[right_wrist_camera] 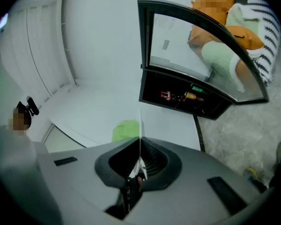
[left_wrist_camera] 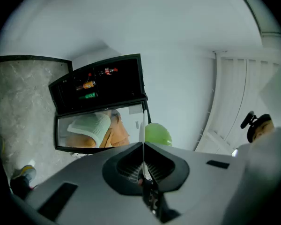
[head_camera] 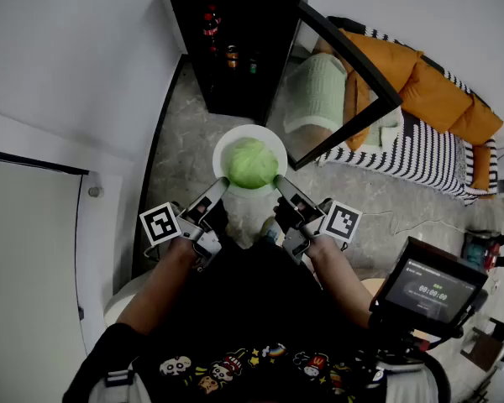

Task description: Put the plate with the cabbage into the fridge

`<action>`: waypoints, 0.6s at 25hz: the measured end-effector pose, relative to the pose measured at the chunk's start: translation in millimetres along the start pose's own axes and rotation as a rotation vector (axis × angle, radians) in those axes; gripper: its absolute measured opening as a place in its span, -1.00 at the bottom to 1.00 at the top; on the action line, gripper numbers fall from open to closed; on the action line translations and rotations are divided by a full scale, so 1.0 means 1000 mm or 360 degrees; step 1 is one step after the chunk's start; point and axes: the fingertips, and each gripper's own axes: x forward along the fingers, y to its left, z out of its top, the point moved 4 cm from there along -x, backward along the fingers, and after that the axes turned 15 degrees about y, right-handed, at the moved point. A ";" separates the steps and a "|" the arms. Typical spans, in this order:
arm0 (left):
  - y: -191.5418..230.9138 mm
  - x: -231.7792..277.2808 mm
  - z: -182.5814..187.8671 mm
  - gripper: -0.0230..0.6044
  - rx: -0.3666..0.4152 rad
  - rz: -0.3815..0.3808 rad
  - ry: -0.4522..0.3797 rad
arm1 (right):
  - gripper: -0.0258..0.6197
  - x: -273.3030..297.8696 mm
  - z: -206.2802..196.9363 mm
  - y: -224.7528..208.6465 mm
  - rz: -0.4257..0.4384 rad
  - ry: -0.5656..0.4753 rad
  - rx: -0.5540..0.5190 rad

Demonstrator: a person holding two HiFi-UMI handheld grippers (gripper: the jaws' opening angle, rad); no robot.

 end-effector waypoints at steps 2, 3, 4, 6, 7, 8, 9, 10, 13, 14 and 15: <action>0.001 0.001 0.003 -0.89 0.0003 0.0000 -0.0003 | -0.88 0.001 0.003 -0.001 -0.0003 -0.0001 0.0003; 0.001 0.002 0.004 -0.89 0.0003 0.0000 -0.0005 | -0.88 0.002 0.004 -0.001 -0.0001 -0.0002 0.0003; 0.001 0.003 0.005 -0.89 0.0004 0.0001 -0.0006 | -0.88 0.002 0.005 -0.001 0.0001 -0.0003 0.0002; 0.002 0.003 0.006 -0.89 0.0008 0.0002 -0.0005 | -0.88 0.003 0.007 -0.001 0.0004 -0.0005 -0.0002; 0.002 0.003 0.006 -0.89 0.0008 0.0002 -0.0004 | -0.88 0.003 0.007 -0.001 0.0003 -0.0006 -0.0006; 0.001 0.004 0.006 -0.89 0.0009 0.0001 -0.0001 | -0.87 0.003 0.007 -0.001 0.0000 -0.0007 -0.0014; 0.001 0.004 0.006 -0.89 0.0008 0.0002 0.0002 | -0.88 0.002 0.007 -0.001 -0.0004 -0.0007 -0.0025; 0.000 0.005 0.005 -0.89 0.0003 0.0004 0.0003 | -0.88 0.002 0.008 0.000 -0.0005 -0.0007 -0.0041; 0.000 0.003 0.005 -0.89 -0.0007 0.0015 -0.0010 | -0.88 0.005 0.009 0.002 0.0026 0.0003 -0.0071; 0.001 0.002 0.005 -0.89 -0.0003 0.0018 -0.0015 | -0.88 0.007 0.009 0.003 0.0026 0.0009 -0.0070; 0.001 0.002 0.006 -0.89 0.0002 0.0020 -0.0019 | -0.88 0.007 0.010 0.002 0.0019 0.0014 -0.0068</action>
